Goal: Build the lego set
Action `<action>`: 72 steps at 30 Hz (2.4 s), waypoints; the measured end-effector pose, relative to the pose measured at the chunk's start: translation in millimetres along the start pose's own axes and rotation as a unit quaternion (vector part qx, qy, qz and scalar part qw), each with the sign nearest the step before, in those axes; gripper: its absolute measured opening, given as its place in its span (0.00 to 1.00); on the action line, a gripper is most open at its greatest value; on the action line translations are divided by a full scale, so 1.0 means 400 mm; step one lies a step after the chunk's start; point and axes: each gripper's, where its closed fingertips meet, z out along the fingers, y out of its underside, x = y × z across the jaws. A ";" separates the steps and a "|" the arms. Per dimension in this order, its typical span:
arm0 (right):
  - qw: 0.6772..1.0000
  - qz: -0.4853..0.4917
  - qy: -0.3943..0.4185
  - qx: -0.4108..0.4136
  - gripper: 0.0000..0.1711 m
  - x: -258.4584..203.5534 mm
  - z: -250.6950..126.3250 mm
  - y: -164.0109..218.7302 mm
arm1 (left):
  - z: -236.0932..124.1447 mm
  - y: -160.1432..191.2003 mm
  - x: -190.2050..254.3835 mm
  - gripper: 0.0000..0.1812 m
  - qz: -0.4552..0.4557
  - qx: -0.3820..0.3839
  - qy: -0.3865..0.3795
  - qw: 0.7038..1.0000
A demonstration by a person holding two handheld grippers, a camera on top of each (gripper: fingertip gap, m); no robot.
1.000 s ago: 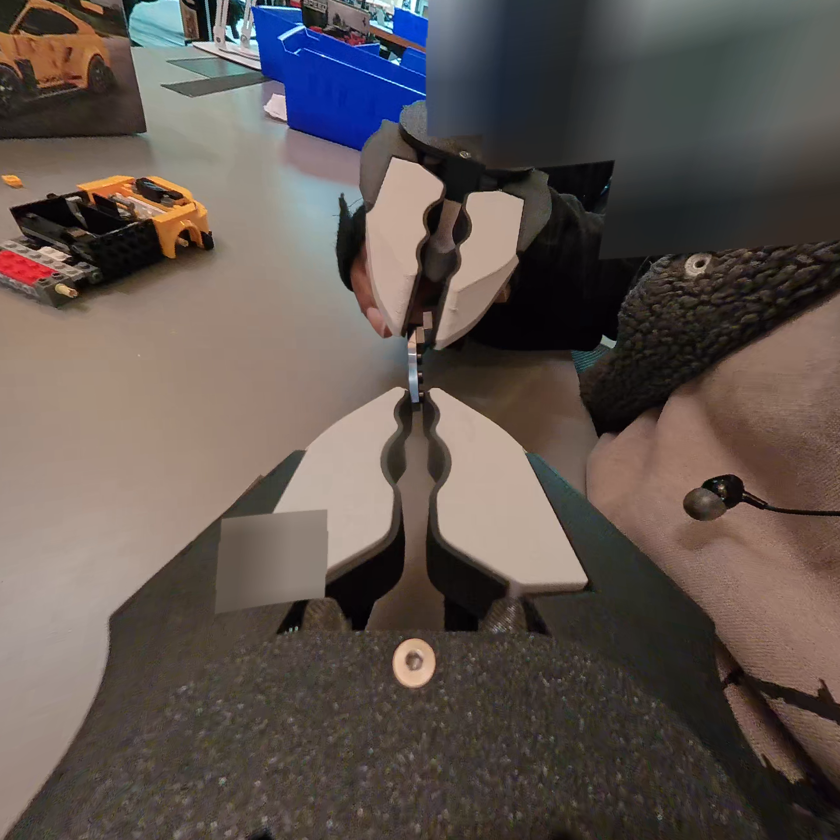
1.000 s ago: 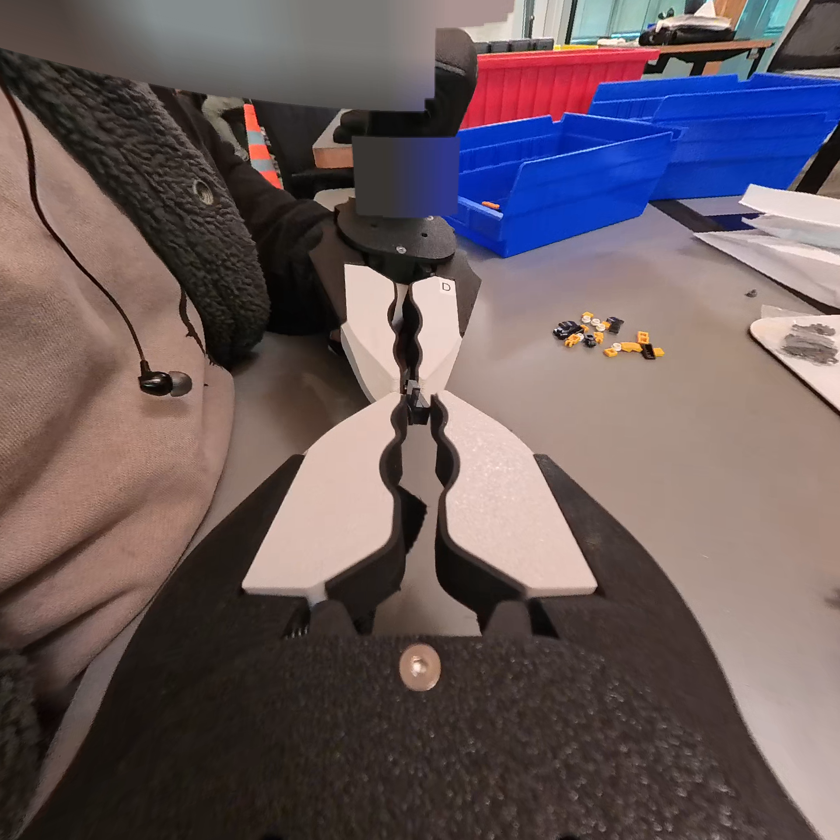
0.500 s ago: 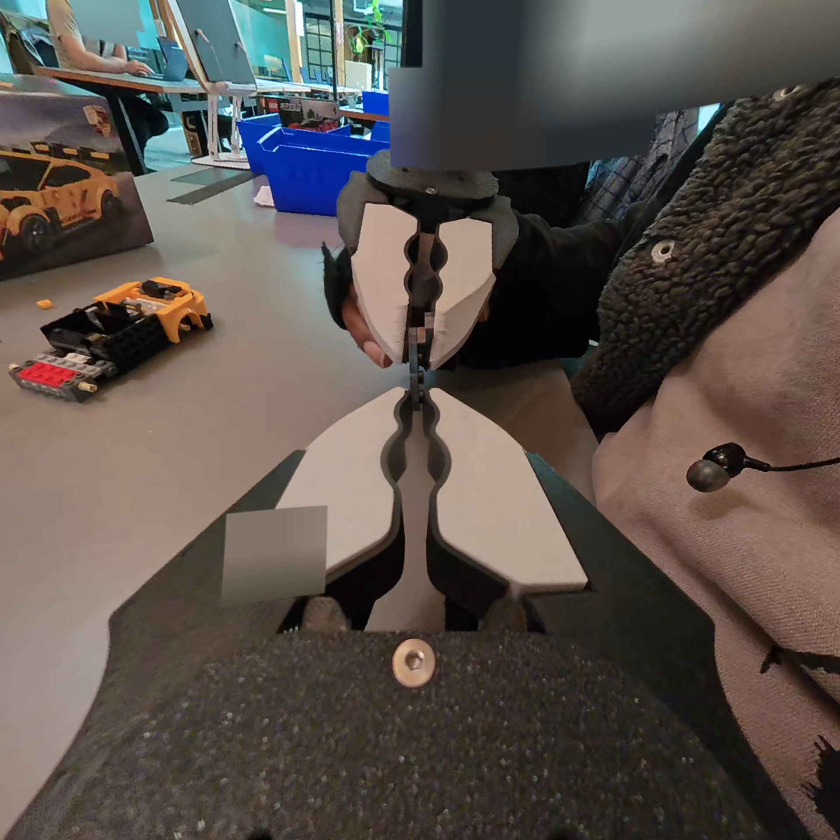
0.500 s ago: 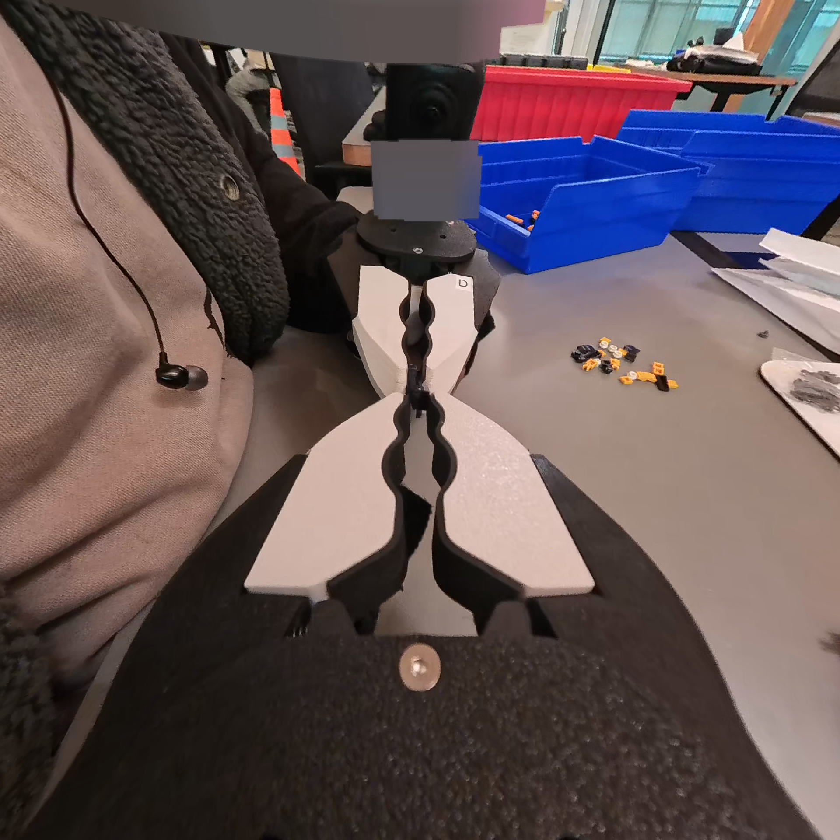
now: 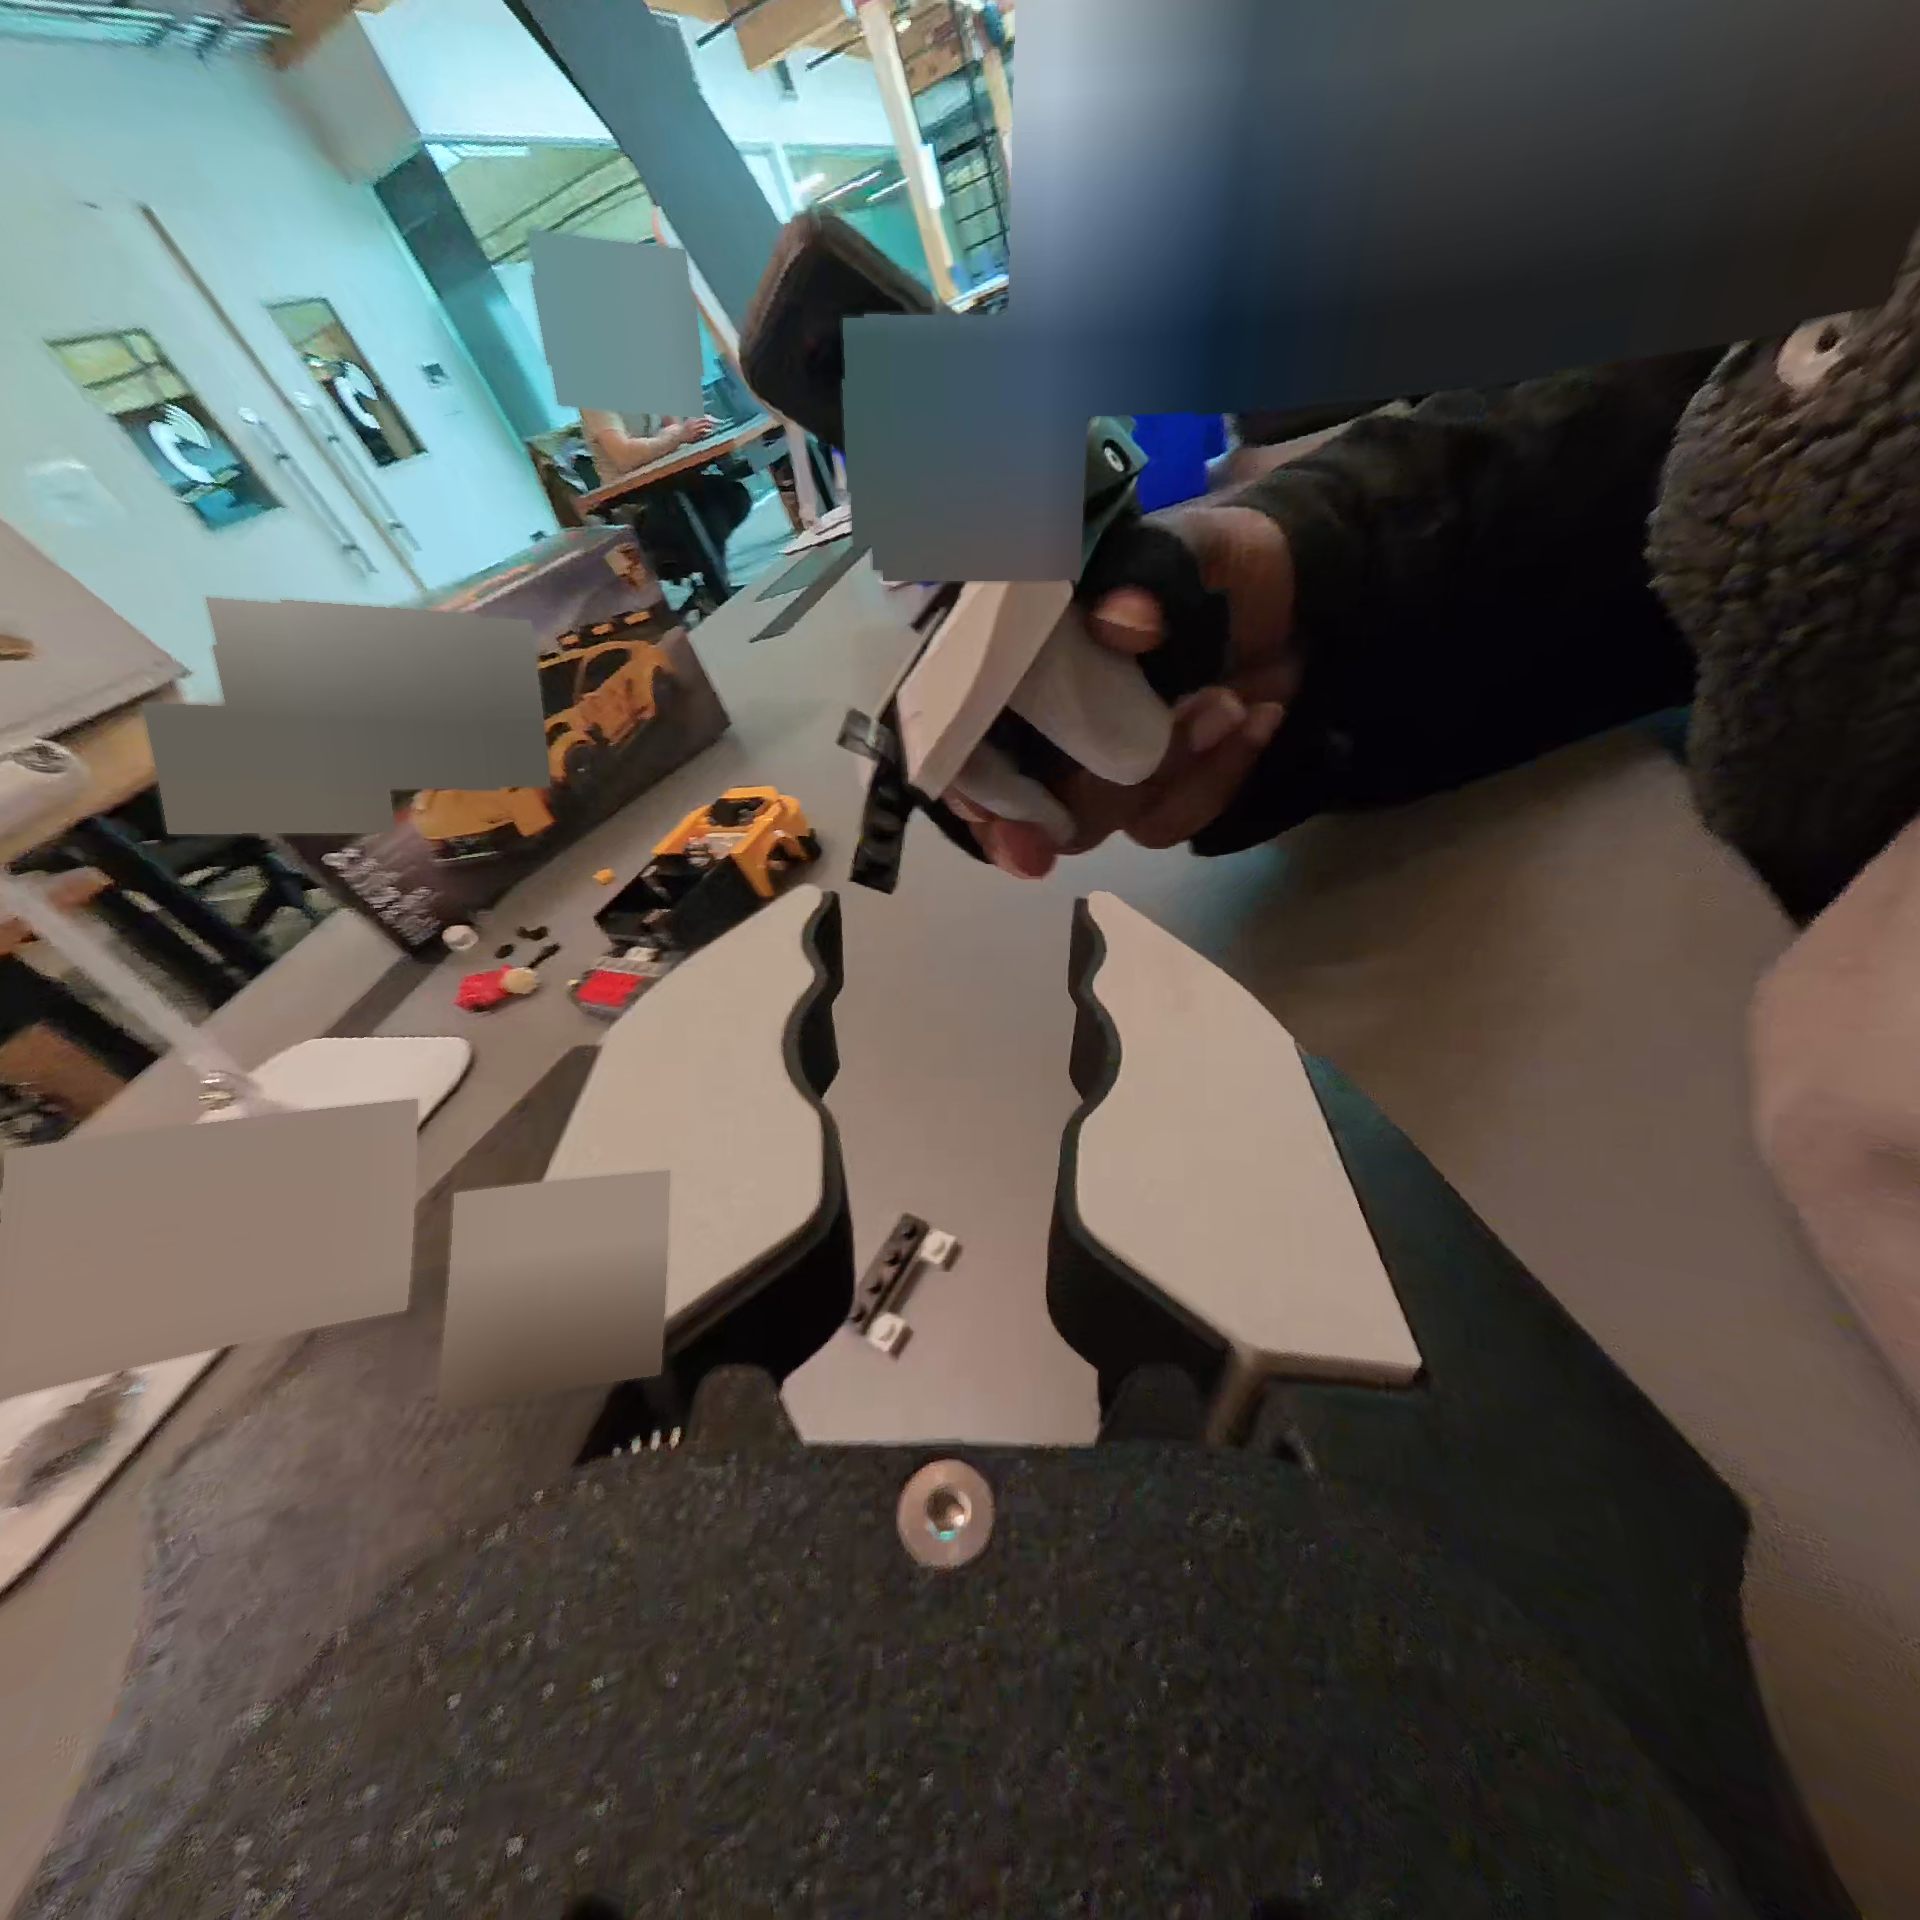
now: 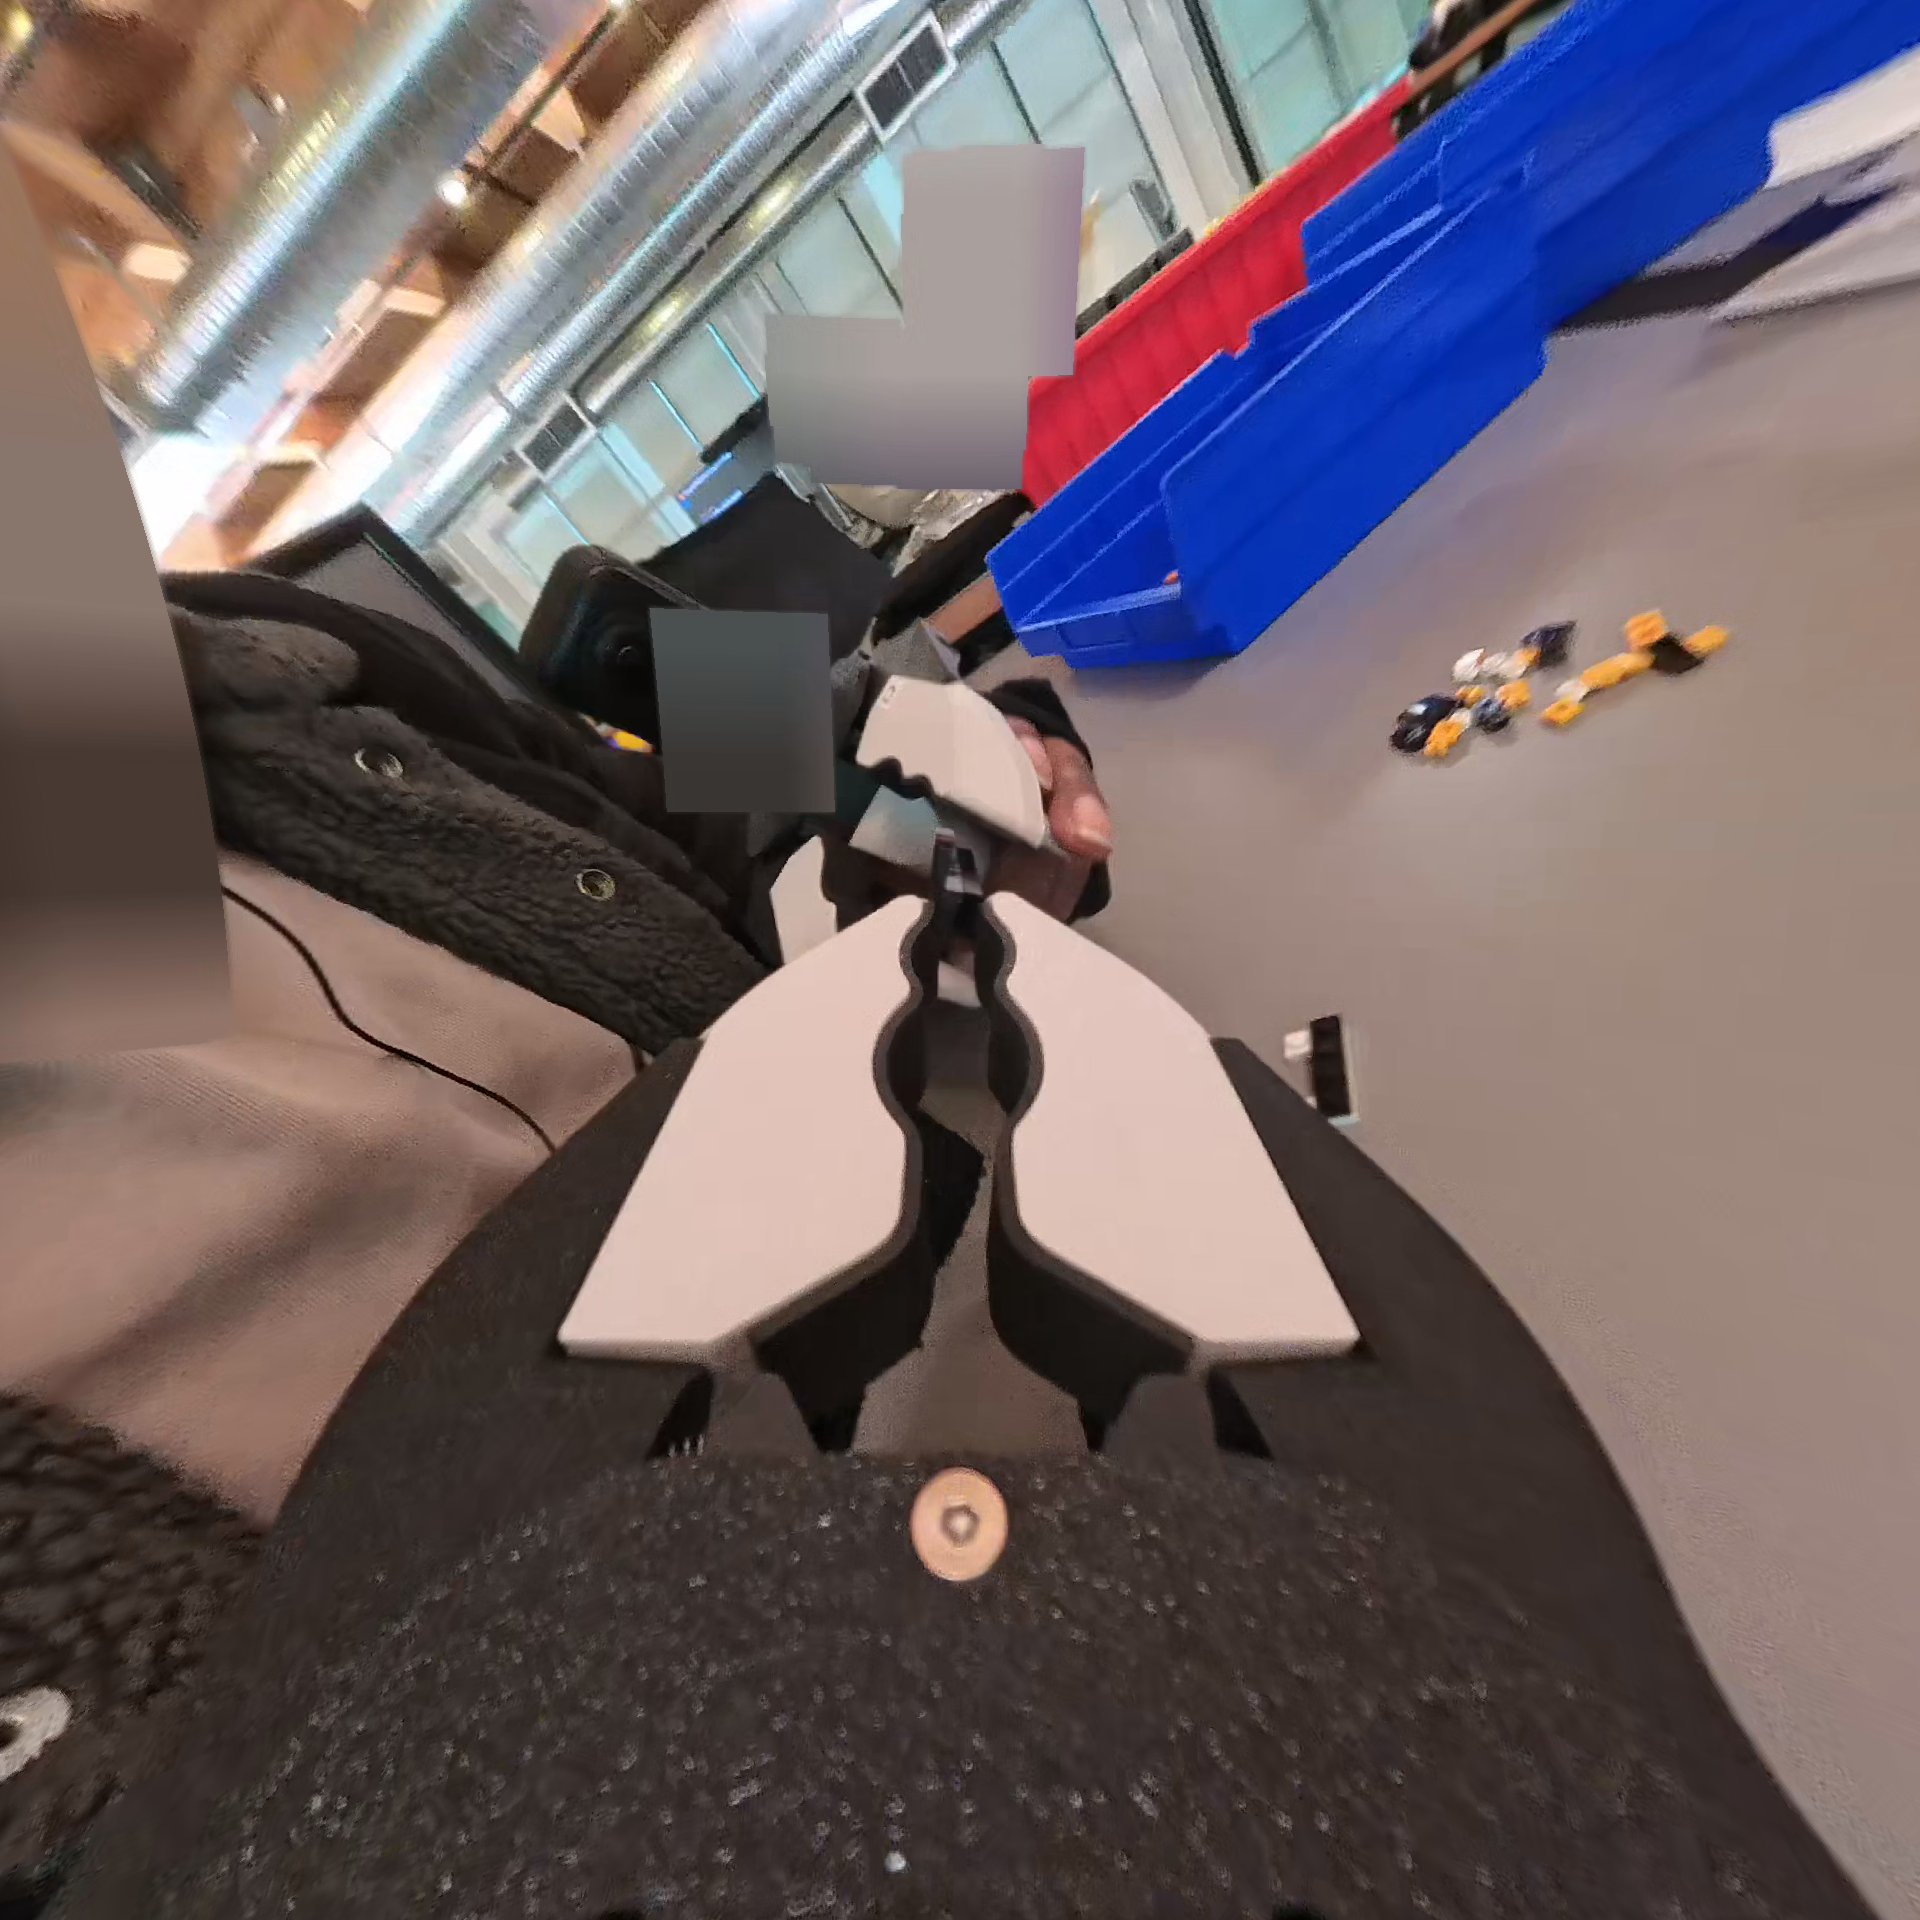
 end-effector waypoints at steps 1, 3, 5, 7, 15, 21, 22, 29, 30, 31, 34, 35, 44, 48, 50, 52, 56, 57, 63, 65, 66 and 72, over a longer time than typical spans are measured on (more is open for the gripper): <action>1.000 0.015 -0.002 -0.005 0.04 0.004 0.005 0.008 | -0.001 0.002 -0.008 0.23 0.011 -0.005 -0.011 1.000; 0.999 0.032 -0.005 -0.023 0.04 0.008 0.015 0.028 | -0.005 0.004 -0.014 0.18 0.030 -0.011 -0.021 0.999; 0.998 0.048 -0.014 -0.031 0.03 0.007 0.025 0.041 | -0.006 0.007 -0.014 0.12 0.032 -0.017 -0.021 0.999; 0.997 0.061 -0.013 -0.037 0.03 0.014 0.028 0.049 | -0.006 0.016 -0.007 0.07 0.026 -0.026 -0.008 0.999; 0.996 0.073 -0.032 -0.040 0.04 0.007 0.029 0.055 | -0.009 0.019 0.003 0.04 0.012 -0.033 0.013 0.999; 0.995 0.079 -0.043 -0.041 0.04 0.005 0.027 0.057 | -0.009 0.022 0.005 0.04 -0.021 -0.039 0.030 0.999; 0.996 0.064 -0.036 -0.042 0.04 0.007 0.027 0.056 | -0.008 0.022 0.004 0.04 -0.038 -0.038 0.035 0.998; 0.986 -0.139 0.066 -0.071 0.10 0.041 0.022 0.062 | -0.010 0.043 -0.015 0.04 -0.119 -0.050 0.045 0.991; 0.974 -0.192 0.093 -0.081 0.13 0.048 0.022 0.064 | -0.010 0.043 -0.014 0.04 -0.121 -0.050 0.047 0.990; 0.957 -0.247 0.120 -0.089 0.17 0.052 0.021 0.065 | -0.011 0.042 -0.012 0.04 -0.123 -0.050 0.049 0.990; 0.932 -0.318 0.146 -0.093 0.24 0.047 0.022 0.060 | -0.012 0.038 -0.003 0.04 -0.142 -0.047 0.064 0.987; 0.934 -0.314 0.140 -0.095 0.25 0.045 0.022 0.063 | -0.012 0.035 -0.001 0.04 -0.156 -0.043 0.070 0.984; 0.942 -0.302 0.109 -0.101 0.16 0.029 0.025 0.078 | -0.020 0.013 -0.009 0.04 -0.359 0.005 0.144 0.922; 0.944 -0.295 0.110 -0.097 0.16 0.031 0.024 0.075 | -0.017 0.017 -0.011 0.04 -0.388 0.006 0.150 0.909; 0.946 -0.292 0.109 -0.090 0.16 0.030 0.024 0.071 | -0.013 0.023 -0.008 0.04 -0.392 -0.002 0.149 0.908; 0.949 -0.287 0.107 -0.082 0.16 0.028 0.023 0.064 | -0.010 0.032 -0.011 0.04 -0.395 -0.009 0.141 0.908; 0.952 -0.278 0.104 -0.072 0.13 0.026 0.020 0.057 | -0.010 0.032 -0.012 0.04 -0.397 -0.010 0.139 0.907; 0.952 -0.279 0.105 -0.070 0.11 0.025 0.020 0.055 | -0.011 0.030 -0.008 0.04 -0.392 -0.010 0.144 0.909; 0.938 -0.316 0.119 -0.072 0.11 0.026 0.013 0.049 | -0.012 0.030 0.007 0.04 -0.425 -0.015 0.176 0.888; 0.929 -0.339 0.128 -0.078 0.11 0.028 0.015 0.054 | -0.012 0.032 0.012 0.04 -0.437 -0.019 0.184 0.880; 0.927 -0.343 0.131 -0.080 0.12 0.029 0.015 0.055 | -0.011 0.033 0.015 0.04 -0.436 -0.021 0.186 0.880; 0.941 -0.308 0.106 -0.089 0.17 0.022 0.020 0.066 | -0.010 0.034 0.037 0.04 -0.422 -0.035 0.203 0.883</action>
